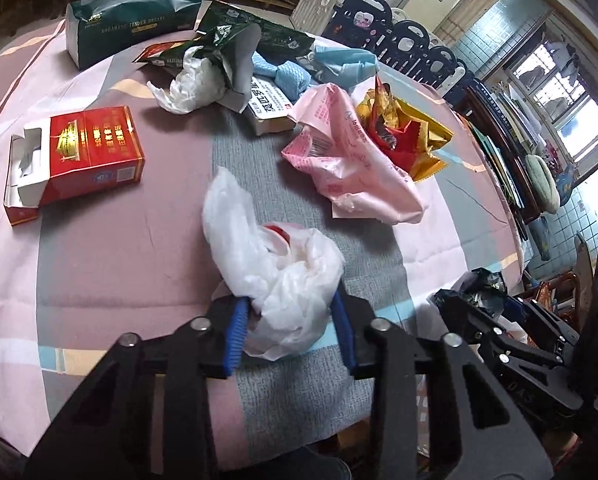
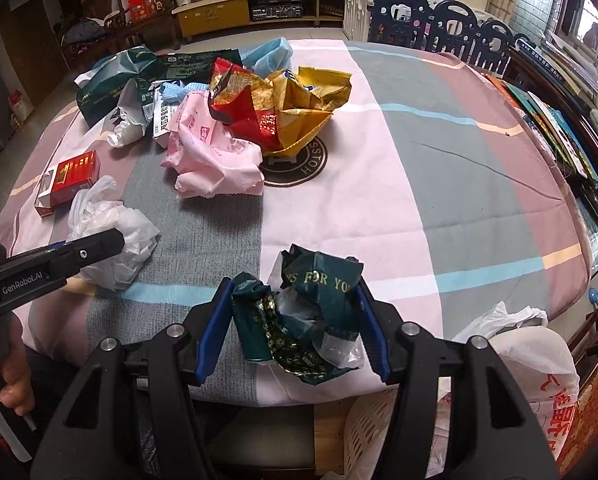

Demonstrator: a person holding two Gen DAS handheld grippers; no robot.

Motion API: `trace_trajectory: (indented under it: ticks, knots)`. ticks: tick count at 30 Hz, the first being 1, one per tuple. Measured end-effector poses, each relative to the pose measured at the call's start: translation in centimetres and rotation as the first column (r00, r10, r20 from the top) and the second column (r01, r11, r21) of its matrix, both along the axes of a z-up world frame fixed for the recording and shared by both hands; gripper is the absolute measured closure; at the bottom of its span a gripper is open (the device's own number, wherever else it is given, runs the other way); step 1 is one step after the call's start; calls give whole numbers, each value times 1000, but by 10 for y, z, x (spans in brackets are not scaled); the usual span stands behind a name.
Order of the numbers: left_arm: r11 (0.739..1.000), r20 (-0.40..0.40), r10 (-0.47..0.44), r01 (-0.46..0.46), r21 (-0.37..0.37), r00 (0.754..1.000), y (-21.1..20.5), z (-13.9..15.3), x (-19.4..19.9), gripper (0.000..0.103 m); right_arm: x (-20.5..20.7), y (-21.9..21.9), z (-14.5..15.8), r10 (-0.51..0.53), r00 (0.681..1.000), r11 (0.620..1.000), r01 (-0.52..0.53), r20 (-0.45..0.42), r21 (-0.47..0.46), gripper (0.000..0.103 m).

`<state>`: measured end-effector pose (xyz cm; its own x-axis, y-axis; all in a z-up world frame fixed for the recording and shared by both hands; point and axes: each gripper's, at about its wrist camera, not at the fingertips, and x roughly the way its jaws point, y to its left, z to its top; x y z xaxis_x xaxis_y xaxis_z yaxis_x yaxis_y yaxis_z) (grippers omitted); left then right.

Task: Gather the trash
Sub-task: 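Lift the white bag with the left gripper while the right gripper lifts the green wrapper, then open the right gripper over the bin while the left gripper drops the white bag in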

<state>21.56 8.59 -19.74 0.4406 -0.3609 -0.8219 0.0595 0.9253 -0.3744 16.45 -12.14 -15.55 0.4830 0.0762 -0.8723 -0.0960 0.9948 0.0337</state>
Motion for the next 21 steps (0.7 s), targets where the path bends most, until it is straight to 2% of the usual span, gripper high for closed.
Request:
trace_trajectory:
  ticks: [3,8,15,21]
  knots:
    - [998,39,23,-25,56,999,-3,9,-3,73,-2,1,1,2,1000,1000,-2,14,-9,46]
    - [970,180,-8,-37,240,984,-25,43,-20,74,-8,-4,25,-8,997,1000,9,77,-13,46]
    - [968,306,-83,4,251,948,-58,91,-51,74,-37,-40,76,-51,986,999,52,160,-1,46]
    - [970,380,-163,77,232,911,-97,120,-84,74,-79,-92,96,-104,979,988,122,175,-96,46]
